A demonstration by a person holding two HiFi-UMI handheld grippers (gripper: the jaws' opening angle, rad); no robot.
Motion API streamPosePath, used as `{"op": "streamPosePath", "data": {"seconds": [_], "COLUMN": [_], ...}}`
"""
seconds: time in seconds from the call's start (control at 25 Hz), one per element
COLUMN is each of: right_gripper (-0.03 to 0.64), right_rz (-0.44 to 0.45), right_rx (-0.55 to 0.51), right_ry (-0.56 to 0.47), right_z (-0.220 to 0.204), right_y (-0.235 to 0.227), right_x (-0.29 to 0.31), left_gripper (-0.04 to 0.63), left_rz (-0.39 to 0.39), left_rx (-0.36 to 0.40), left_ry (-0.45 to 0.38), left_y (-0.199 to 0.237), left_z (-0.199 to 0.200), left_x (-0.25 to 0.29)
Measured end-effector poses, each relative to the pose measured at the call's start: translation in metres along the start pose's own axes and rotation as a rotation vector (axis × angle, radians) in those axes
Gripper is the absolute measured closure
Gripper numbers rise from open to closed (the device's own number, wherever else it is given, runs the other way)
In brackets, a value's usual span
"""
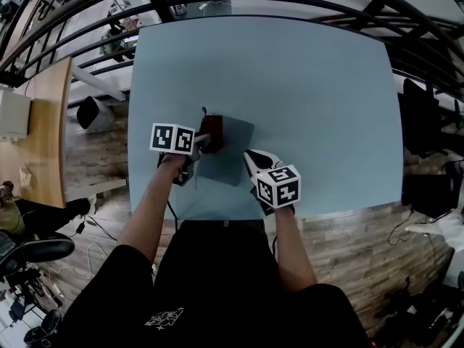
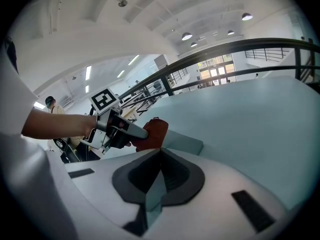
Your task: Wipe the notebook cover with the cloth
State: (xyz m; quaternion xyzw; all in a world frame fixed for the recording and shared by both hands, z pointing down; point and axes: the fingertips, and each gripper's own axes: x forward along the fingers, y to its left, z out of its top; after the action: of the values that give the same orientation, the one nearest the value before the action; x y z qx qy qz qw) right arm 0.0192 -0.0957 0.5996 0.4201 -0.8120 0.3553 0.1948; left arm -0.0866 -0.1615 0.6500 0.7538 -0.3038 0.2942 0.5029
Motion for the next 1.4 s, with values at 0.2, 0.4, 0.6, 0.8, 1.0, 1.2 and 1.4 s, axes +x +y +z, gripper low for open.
{"op": "streamPosePath", "data": {"seconds": [0.2,0.4,0.6,0.8,1.0,1.2,1.4], "right_gripper": [0.611,0.611,0.611,0.611,0.611,0.611,0.611], "right_rz": [0.016,0.031,0.037,0.037,0.033,0.029,0.022], "right_rx": [-0.014,-0.027,-0.035,-0.039,-0.037,-0.036,-0.032], "right_ry": [0.002,-0.002,-0.002,-0.008,-0.013,-0.008,-0.006], "right_z": [0.008,0.012,0.017,0.016,0.013,0.003,-0.005], "right_y": [0.007,0.008,0.014,0.010,0.003,-0.003,-0.006], "right_x": [0.010,0.011,0.014,0.006,-0.007,-0.019,-0.028], "left_gripper": [0.505,0.503,0.505,0.503,0.503,0.503,0.503], "left_rz": [0.019,0.032,0.022,0.001,-0.023,-0.045,-0.064], "left_rx": [-0.014,-0.018,-0.008,-0.005,-0.005,-0.014,-0.005], "left_ry": [-0.015,-0.040,-0.068,-0.076,-0.070,-0.054,-0.032], "left_y": [0.013,0.014,0.008,-0.010,-0.035,-0.054,-0.071], "left_z": [0.003,0.006,0.014,0.008,-0.004,-0.022,-0.035], "left_x": [-0.010,-0.019,-0.032,-0.029,-0.020,-0.007,0.006]}}
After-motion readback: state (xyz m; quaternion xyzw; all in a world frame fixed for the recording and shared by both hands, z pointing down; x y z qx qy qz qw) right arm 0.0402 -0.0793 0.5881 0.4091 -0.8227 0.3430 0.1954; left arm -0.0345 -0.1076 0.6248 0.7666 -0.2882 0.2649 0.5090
